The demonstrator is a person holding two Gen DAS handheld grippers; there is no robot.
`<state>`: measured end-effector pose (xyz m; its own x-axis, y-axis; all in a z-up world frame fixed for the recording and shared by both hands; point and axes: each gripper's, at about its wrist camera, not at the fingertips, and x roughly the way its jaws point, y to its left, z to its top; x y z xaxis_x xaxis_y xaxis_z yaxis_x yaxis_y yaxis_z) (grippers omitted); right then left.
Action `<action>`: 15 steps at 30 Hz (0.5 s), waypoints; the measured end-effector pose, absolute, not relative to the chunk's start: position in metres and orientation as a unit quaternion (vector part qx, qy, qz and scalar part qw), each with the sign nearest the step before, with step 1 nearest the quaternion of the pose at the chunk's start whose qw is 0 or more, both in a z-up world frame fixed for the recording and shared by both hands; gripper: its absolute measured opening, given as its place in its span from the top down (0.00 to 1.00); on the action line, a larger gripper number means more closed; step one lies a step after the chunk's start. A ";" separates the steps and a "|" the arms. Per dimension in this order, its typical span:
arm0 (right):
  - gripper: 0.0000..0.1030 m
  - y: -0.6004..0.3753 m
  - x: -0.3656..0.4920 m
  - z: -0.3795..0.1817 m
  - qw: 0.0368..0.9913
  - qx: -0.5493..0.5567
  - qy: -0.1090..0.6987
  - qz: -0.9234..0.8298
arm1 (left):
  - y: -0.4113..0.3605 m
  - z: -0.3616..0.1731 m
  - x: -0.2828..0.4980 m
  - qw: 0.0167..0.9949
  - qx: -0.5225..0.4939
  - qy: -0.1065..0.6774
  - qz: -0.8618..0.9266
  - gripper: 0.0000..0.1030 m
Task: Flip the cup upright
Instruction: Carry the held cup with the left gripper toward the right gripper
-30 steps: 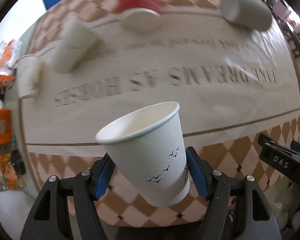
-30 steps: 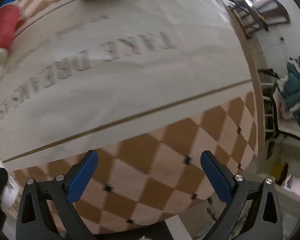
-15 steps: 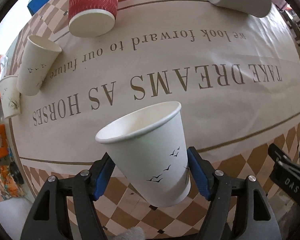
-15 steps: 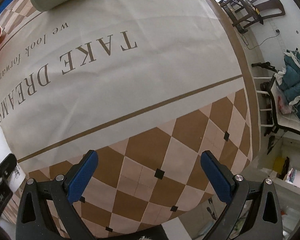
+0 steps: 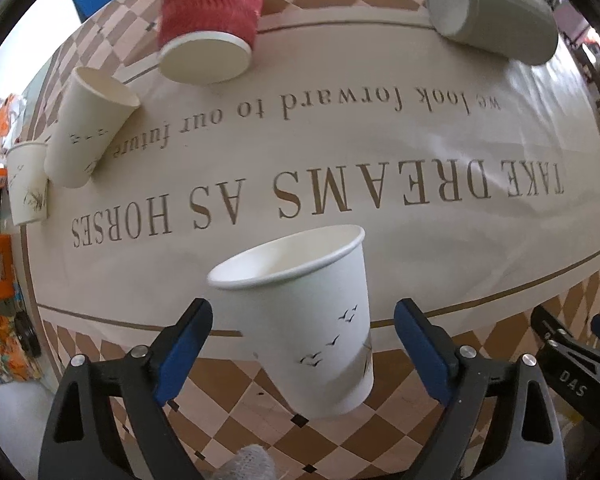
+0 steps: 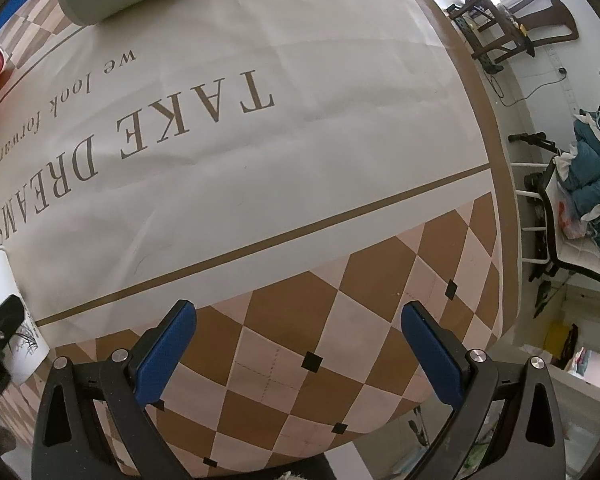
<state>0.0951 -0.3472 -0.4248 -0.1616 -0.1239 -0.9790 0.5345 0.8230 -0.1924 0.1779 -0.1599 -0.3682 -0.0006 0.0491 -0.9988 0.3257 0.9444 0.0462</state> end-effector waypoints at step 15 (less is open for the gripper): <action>0.00 -0.308 0.128 -0.373 0.669 0.163 0.710 -0.146 | -0.024 -0.265 0.159 0.779 0.016 0.627 -0.020 0.00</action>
<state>0.1279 -0.3083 -0.3733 -0.0520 0.0355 -0.9980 0.4267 0.9043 0.0099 0.1588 -0.0242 -0.2653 0.2134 -0.0107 -0.9769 0.0515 0.9987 0.0004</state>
